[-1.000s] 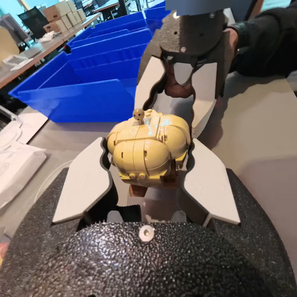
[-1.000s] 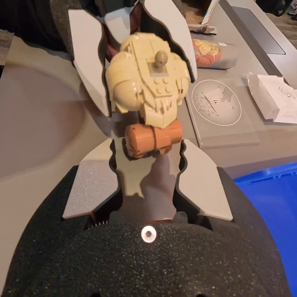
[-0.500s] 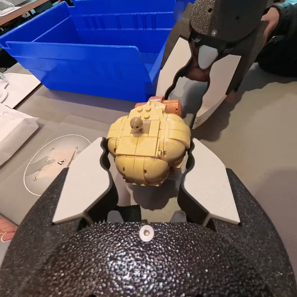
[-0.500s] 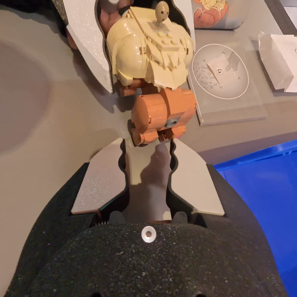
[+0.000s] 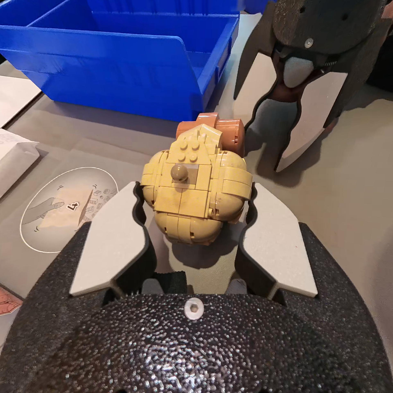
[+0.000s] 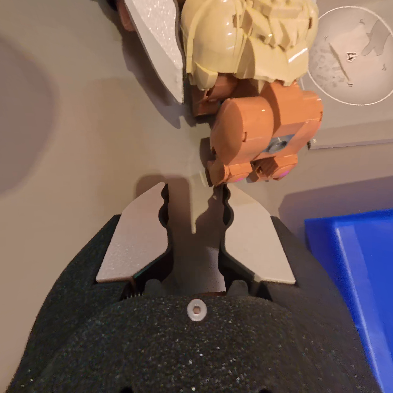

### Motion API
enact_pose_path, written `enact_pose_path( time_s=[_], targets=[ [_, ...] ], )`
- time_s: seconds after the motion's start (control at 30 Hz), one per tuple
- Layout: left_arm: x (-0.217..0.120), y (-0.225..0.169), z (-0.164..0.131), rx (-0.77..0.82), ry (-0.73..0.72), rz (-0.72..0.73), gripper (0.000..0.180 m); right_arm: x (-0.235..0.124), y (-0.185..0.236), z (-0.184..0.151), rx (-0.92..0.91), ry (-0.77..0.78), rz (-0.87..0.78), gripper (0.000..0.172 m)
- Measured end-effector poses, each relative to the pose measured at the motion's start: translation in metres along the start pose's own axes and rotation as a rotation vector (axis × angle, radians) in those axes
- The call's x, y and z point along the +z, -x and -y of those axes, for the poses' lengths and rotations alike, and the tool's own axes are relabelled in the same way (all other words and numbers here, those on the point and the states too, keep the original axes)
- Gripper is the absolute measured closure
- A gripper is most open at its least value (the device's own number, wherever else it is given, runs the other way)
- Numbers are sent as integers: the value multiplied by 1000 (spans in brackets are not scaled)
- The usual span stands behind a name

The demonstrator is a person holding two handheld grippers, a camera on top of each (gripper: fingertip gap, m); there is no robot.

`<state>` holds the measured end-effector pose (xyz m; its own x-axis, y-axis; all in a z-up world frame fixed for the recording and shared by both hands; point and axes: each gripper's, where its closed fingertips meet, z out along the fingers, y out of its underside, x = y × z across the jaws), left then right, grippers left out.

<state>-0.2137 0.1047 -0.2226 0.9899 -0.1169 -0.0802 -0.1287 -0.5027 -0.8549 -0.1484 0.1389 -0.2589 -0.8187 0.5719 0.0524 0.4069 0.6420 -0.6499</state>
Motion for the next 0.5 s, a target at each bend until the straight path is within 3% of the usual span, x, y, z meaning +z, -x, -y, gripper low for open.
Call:
enact_pose_path(
  time_s=[0.5],
  targets=[
    [2, -14, 5, 166, 6, 19, 87, -6, 6, -14, -13, 57, 67, 122]
  ],
)
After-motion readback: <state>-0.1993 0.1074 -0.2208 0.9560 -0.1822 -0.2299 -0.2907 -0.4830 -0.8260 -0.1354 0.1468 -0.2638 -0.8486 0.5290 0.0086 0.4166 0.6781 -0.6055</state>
